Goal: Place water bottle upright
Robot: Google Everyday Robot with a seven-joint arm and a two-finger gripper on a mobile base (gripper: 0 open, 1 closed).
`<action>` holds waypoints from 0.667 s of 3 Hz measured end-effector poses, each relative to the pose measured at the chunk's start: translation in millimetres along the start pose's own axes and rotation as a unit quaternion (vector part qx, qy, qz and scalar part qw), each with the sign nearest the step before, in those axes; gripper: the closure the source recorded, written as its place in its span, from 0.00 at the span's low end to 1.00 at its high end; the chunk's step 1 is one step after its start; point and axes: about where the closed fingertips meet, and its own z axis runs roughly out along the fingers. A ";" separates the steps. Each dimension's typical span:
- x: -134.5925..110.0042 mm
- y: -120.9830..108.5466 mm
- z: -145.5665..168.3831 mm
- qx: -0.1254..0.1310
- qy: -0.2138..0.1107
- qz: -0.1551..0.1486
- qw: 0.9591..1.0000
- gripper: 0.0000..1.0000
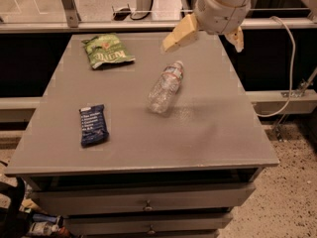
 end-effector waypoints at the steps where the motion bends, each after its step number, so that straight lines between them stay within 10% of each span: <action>1: -8.3 25.0 16.7 0.044 0.016 0.062 0.997 0.00; 2: -15.2 39.1 39.5 0.044 0.029 0.092 0.994 0.00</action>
Offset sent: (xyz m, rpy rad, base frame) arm 0.0281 0.0652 -0.0482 -0.0261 0.1266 -0.2591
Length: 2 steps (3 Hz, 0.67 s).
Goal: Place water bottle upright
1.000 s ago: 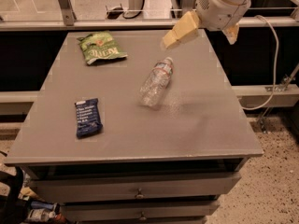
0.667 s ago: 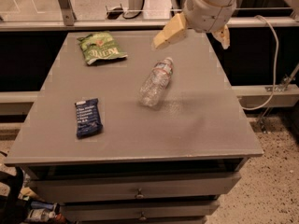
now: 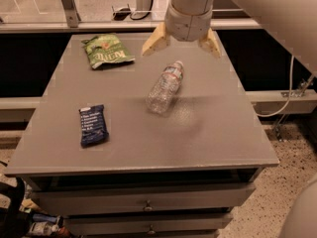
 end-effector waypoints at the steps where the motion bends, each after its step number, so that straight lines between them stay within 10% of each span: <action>1: 0.8 4.4 25.8 -0.003 0.021 0.035 0.999 0.00; 2: 4.8 2.0 39.3 0.005 0.037 0.066 0.997 0.00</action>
Offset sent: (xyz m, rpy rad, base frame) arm 0.0025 0.0020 -0.0558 0.0216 0.1383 -0.2036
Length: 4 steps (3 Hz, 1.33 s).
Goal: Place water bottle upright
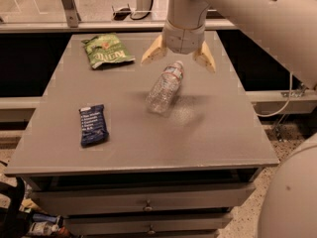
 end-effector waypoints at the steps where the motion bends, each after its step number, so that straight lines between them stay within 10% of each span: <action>1: 2.6 -6.7 11.8 -0.004 -0.002 0.047 0.999 0.00; 4: -26.7 1.2 39.1 -0.024 0.011 0.042 0.999 0.00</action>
Offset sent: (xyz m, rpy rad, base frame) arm 0.0088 -0.0087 -0.0233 0.0557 -0.0109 -0.1612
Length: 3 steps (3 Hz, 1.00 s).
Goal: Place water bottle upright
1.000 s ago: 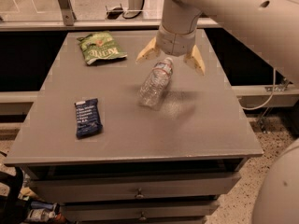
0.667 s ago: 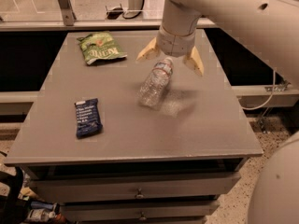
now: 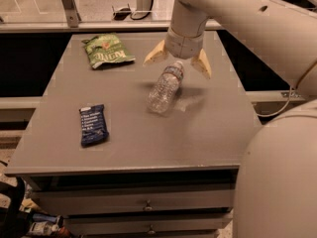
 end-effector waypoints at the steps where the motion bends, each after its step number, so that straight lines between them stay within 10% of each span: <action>1: 2.2 2.0 7.0 0.001 0.023 -0.009 1.000 0.03; 3: 1.1 3.4 10.5 0.000 0.022 -0.010 1.000 0.49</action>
Offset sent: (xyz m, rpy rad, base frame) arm -0.0004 0.0026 -0.0058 0.0049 0.0386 0.0215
